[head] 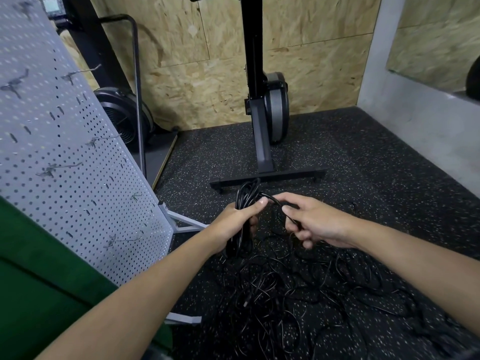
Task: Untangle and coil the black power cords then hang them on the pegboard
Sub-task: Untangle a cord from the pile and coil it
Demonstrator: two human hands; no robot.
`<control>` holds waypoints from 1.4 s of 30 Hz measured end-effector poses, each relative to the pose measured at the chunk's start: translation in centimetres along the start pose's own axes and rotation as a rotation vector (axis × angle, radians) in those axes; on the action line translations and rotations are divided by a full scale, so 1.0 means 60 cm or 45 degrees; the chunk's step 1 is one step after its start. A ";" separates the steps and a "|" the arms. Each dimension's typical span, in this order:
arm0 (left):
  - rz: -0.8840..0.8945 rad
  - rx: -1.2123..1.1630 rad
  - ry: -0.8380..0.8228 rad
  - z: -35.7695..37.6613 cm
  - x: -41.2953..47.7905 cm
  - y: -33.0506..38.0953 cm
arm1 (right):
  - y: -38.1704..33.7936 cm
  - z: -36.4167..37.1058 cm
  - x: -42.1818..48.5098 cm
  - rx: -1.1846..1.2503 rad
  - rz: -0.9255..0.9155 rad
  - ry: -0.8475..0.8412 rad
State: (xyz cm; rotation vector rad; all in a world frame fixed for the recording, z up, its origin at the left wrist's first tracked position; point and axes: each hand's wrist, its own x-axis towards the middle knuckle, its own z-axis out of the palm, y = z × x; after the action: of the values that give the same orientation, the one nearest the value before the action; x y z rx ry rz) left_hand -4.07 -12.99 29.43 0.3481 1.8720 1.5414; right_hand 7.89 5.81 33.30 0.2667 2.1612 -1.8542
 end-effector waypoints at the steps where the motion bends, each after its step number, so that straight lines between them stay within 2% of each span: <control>1: -0.002 0.000 0.031 0.002 0.000 -0.001 | -0.001 0.001 0.003 0.004 -0.017 0.024; 7: 0.124 0.222 0.185 0.008 -0.001 0.004 | -0.008 0.021 0.018 0.264 -0.043 0.137; 9: 0.139 0.231 0.187 0.007 -0.003 0.006 | -0.006 0.024 0.017 0.207 -0.070 0.104; 12: 0.146 0.263 0.173 0.007 -0.004 0.006 | 0.012 0.019 0.016 -0.060 -0.128 0.112; 16: 0.150 0.290 0.152 0.011 -0.008 0.016 | 0.023 0.027 0.011 -0.138 -0.269 0.096; 22: 0.136 0.260 -0.185 0.034 -0.026 0.031 | 0.019 0.067 0.011 0.047 -0.325 0.217; 28: 0.106 0.187 -0.335 0.034 -0.032 0.031 | 0.022 0.066 0.013 0.248 -0.281 0.246; 30: 0.093 0.204 -0.295 0.036 -0.027 0.026 | 0.024 0.068 0.014 0.276 -0.235 0.219; 33: 0.133 0.401 -0.064 0.035 -0.015 0.019 | 0.030 0.074 0.015 0.358 -0.139 0.143; 37: 0.179 0.474 0.047 0.033 -0.009 0.016 | 0.041 0.075 0.018 0.399 0.038 0.087; 39: 0.200 0.487 0.084 0.025 -0.006 0.011 | 0.045 0.068 0.016 0.210 0.127 -0.036; 42: 0.229 0.502 0.118 0.014 -0.004 0.011 | 0.062 0.050 0.013 -0.232 0.227 -0.386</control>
State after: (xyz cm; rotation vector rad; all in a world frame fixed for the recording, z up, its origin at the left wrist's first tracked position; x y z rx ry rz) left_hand -3.48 -12.35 30.05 0.6467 2.2710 1.3103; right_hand 8.63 3.40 29.16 0.1250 2.0082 -1.4838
